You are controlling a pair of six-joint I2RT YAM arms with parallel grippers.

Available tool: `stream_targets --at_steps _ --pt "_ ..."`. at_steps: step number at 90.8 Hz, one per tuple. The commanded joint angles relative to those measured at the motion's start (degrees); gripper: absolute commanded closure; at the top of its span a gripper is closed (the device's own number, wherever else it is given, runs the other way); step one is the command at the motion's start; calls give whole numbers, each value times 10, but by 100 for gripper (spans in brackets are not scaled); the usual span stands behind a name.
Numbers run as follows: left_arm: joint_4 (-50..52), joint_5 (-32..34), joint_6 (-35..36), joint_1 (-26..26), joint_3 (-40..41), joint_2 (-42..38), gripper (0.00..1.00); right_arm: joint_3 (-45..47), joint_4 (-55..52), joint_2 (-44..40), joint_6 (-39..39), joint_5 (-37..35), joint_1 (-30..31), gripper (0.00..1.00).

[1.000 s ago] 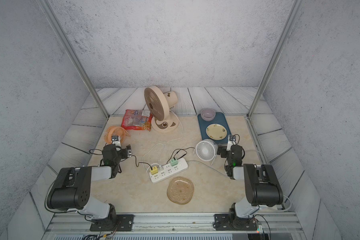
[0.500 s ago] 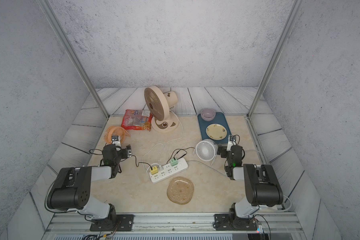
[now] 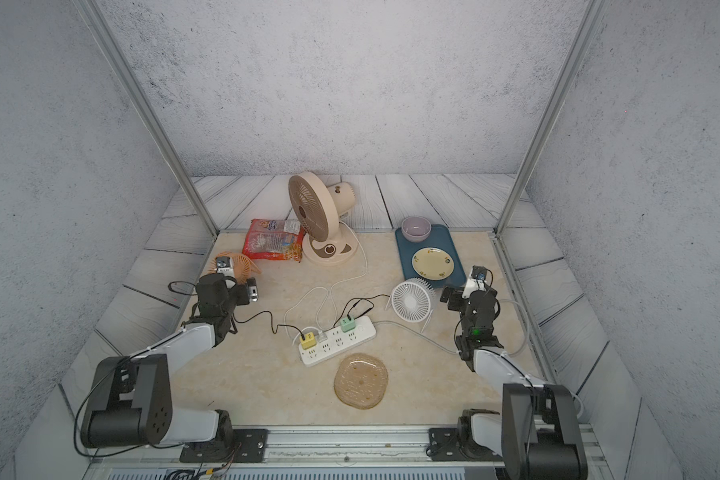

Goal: Unplug the desk fan from the power strip
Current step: Pick up the distractor from the center of the board.

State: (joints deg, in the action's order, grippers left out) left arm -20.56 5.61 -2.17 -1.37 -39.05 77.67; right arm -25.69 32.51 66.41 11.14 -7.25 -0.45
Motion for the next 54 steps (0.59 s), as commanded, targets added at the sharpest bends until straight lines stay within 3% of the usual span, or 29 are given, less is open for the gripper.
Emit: stream_targets --at_steps 1,18,29,38,54 --pt "128 76 -32 2 -35 -32 2 -58 -222 -41 127 -59 1 1" --pt "180 114 -136 1 -23 -104 2 -143 -417 -74 158 56 -1 1" --pt "248 30 -145 1 -41 -143 2 -176 -472 -93 140 127 4 1" --pt "295 -55 -168 1 -49 -170 2 -216 -542 -100 145 142 25 1" --pt "341 -144 -241 7 -29 -227 2 -275 -719 -101 163 128 134 1"
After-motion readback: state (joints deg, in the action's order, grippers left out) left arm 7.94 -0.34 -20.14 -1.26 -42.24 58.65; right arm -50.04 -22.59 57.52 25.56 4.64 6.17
